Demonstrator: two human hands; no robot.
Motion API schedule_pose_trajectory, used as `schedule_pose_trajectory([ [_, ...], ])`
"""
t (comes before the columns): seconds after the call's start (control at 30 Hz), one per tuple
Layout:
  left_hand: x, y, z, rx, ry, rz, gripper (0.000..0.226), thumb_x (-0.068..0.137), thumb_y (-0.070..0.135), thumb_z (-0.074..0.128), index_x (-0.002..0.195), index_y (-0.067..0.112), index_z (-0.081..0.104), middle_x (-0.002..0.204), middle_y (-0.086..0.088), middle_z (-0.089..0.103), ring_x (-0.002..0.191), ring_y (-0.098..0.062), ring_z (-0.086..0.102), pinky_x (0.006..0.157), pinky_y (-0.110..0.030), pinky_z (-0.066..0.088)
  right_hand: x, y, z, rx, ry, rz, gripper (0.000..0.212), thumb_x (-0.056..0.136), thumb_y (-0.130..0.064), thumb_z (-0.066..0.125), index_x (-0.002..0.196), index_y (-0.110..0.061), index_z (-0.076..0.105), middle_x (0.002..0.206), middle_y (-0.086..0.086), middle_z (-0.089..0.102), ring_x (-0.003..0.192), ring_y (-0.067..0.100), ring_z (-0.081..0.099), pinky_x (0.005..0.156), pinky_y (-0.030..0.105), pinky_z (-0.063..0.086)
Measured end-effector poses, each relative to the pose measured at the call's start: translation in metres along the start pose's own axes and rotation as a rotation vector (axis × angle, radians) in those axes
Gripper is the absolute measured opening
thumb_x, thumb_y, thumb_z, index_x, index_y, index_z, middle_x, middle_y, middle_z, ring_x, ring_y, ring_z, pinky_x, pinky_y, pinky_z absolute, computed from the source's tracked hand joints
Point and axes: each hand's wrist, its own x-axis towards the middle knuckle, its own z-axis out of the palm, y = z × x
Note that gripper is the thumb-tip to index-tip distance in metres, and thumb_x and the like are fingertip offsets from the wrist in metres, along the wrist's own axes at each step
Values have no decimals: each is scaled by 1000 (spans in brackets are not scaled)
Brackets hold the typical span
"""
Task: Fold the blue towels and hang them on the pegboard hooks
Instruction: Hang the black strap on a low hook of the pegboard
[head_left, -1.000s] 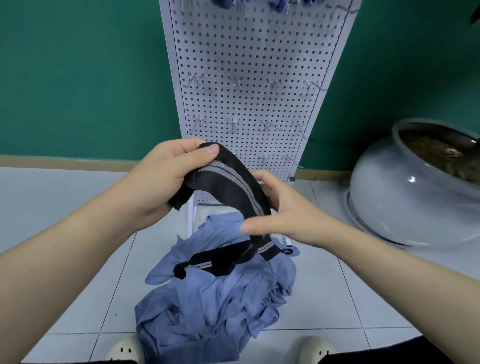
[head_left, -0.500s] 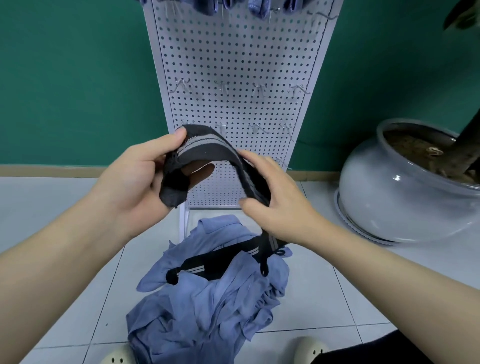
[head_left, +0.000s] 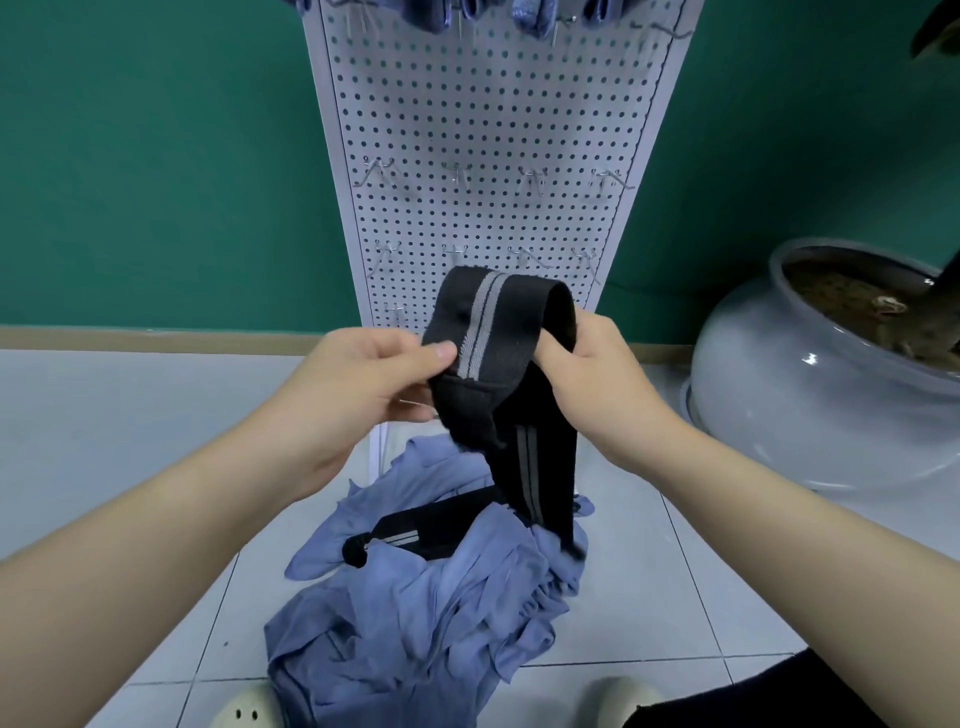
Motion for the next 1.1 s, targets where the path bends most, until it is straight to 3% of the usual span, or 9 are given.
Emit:
schedule_pose_trajectory([
  [0.1,2,-4,-1,128,-15,-6,31,96,24,69,68,13,66,72,-3,69,67,-11,62,73,-28,51,-2,-3,7,111,-99,32,19,108,-30,53,107,-20,68,99,0,76,95,20,72,88,40,59],
  [0.33,3,-9,-1,144,16,-8,37,94,27,73,62,14,59,61,-3,60,56,-16,64,59,-26,53,-3,-11,16,272,-194,106,27,107,-23,56,116,1,64,111,19,74,98,30,71,98,52,55],
  [0.43,1,-11,0,151,51,-10,36,93,27,74,66,9,58,59,-6,64,49,-15,63,51,-23,52,-5,-16,18,388,-190,158,26,104,-13,58,115,10,64,112,31,71,91,29,70,89,46,59],
  [0.6,1,-10,-3,236,75,-20,39,90,39,76,71,12,56,61,-3,66,49,-15,57,49,-23,47,-5,-20,20,539,-266,306,31,106,-18,52,118,8,66,103,17,75,89,26,72,71,33,58],
  [0.77,2,-11,-13,316,-107,-100,49,94,53,68,87,4,67,85,-15,73,62,-18,59,62,-31,46,-5,-23,24,592,-260,352,39,109,-33,47,113,-5,74,108,14,78,96,26,74,86,39,59],
  [0.83,0,-8,-12,299,-127,-64,36,97,47,67,71,24,74,67,-14,67,54,-18,50,63,-31,40,-5,-24,28,540,-227,340,39,108,-36,47,111,-9,75,107,13,78,98,27,74,91,43,58],
  [0.93,3,-5,-12,234,-47,37,39,98,33,66,61,25,67,50,-3,49,46,-12,39,52,-20,35,-3,-22,32,643,-213,356,56,109,-52,36,126,-12,71,119,12,76,113,27,72,106,48,52],
  [1.0,8,-3,-16,177,37,109,34,99,29,66,67,18,66,49,-3,48,46,-12,39,49,-19,35,-5,-21,32,695,-361,320,67,105,-63,25,135,-19,65,127,10,73,122,25,68,109,47,49],
  [1.1,15,-1,-28,120,161,207,30,100,30,66,81,7,68,56,-9,49,50,-16,41,51,-25,35,-11,-14,34,479,-501,271,53,101,-53,45,130,-15,68,127,7,74,123,25,67,110,50,49],
])
